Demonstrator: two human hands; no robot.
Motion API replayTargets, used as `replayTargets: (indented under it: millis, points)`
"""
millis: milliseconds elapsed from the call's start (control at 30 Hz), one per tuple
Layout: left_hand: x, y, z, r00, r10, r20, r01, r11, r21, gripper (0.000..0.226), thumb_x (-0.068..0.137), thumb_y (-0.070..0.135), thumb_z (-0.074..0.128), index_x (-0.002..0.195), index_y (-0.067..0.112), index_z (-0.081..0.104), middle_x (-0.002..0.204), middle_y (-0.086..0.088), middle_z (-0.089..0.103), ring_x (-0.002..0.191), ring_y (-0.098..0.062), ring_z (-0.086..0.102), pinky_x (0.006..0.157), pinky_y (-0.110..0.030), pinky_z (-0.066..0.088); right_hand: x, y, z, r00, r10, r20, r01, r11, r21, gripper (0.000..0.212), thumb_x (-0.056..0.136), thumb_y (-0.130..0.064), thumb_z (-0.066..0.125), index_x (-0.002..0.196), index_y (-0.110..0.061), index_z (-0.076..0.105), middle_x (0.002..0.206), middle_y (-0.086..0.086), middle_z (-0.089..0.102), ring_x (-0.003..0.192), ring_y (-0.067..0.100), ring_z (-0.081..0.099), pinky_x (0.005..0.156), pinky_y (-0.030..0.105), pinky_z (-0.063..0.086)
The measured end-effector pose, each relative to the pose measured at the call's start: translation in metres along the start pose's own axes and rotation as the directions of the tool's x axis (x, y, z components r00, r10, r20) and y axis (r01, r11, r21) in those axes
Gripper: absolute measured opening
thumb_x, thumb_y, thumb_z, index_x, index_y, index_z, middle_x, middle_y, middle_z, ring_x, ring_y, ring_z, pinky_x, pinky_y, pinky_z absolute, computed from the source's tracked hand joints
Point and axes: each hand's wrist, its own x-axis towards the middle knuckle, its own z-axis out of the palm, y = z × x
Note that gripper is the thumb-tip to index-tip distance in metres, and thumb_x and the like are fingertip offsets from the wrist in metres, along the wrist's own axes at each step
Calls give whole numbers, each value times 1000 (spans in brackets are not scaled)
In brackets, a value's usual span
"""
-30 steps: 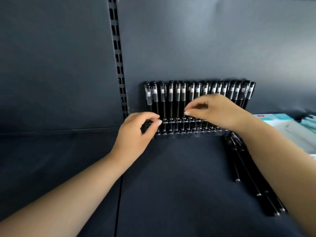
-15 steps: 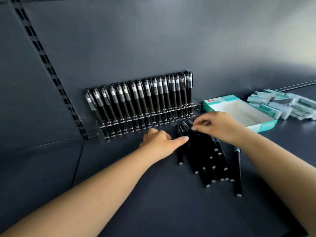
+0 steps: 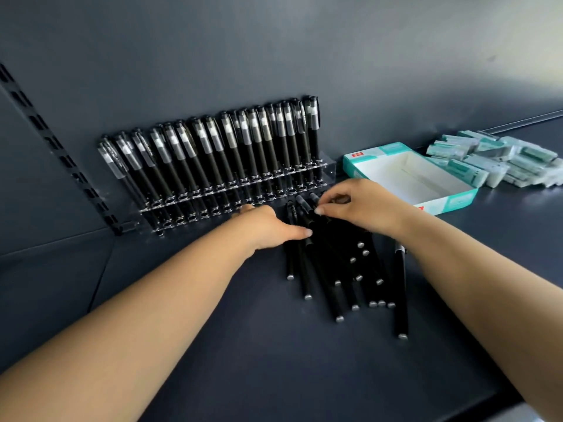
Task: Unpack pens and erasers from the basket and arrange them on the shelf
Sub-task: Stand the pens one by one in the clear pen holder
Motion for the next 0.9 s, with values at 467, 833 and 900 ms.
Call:
replayTargets:
  millis: [467, 833, 900]
  points:
    - [-4, -17, -22, 995, -12, 97, 27, 987, -157, 62, 76, 37, 71, 126, 7, 50, 136, -5, 43, 117, -20, 42, 84, -28, 39, -6, -7, -1, 998, 0, 65, 2, 999, -44, 33, 80, -35, 66, 107, -16, 65, 98, -9, 52, 96, 6, 50, 75, 12, 31]
    - [-27, -26, -17, 999, 36, 17, -40, 970, 241, 47, 77, 53, 63, 69, 8, 51, 74, -5, 52, 70, -20, 49, 61, -26, 38, -10, -8, 1, 998, -13, 58, 17, 998, -56, 36, 80, -33, 67, 112, -17, 63, 98, -8, 51, 96, 5, 46, 70, 9, 28]
    - [-32, -24, -18, 999, 52, -15, -47, 975, 216, 54, 79, 49, 63, 61, 4, 42, 60, -3, 37, 57, -18, 38, 51, -26, 27, -10, -9, 1, 998, -11, 58, 15, 998, -58, 37, 80, -33, 67, 113, -17, 62, 99, -8, 50, 95, 4, 45, 70, 9, 27]
